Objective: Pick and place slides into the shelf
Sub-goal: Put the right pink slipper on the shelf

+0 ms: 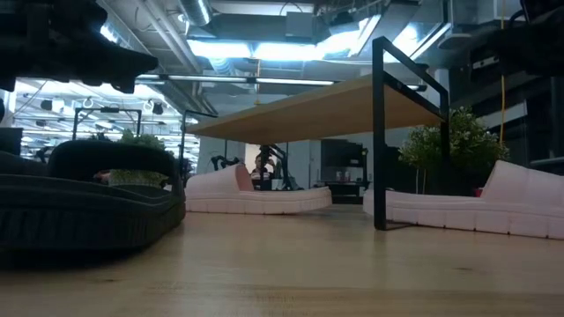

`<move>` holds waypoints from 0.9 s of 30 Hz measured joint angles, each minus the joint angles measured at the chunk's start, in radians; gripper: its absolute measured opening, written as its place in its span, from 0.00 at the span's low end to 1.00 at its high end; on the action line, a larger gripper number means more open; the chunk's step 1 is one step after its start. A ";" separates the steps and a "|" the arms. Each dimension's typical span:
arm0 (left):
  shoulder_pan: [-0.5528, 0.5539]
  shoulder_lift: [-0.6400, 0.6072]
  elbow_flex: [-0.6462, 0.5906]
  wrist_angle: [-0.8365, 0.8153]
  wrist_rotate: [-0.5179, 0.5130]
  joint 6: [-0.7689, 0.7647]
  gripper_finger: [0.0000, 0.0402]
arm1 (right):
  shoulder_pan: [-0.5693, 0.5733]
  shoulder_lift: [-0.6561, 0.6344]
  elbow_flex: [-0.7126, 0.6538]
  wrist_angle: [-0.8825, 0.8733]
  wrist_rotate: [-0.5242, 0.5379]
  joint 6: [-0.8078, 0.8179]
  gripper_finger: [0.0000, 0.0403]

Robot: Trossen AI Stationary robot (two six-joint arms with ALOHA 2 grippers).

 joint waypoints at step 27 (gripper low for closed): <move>0.000 0.000 0.000 -0.004 0.035 -0.033 0.00 | 0.166 0.226 0.282 -0.102 0.123 0.163 0.00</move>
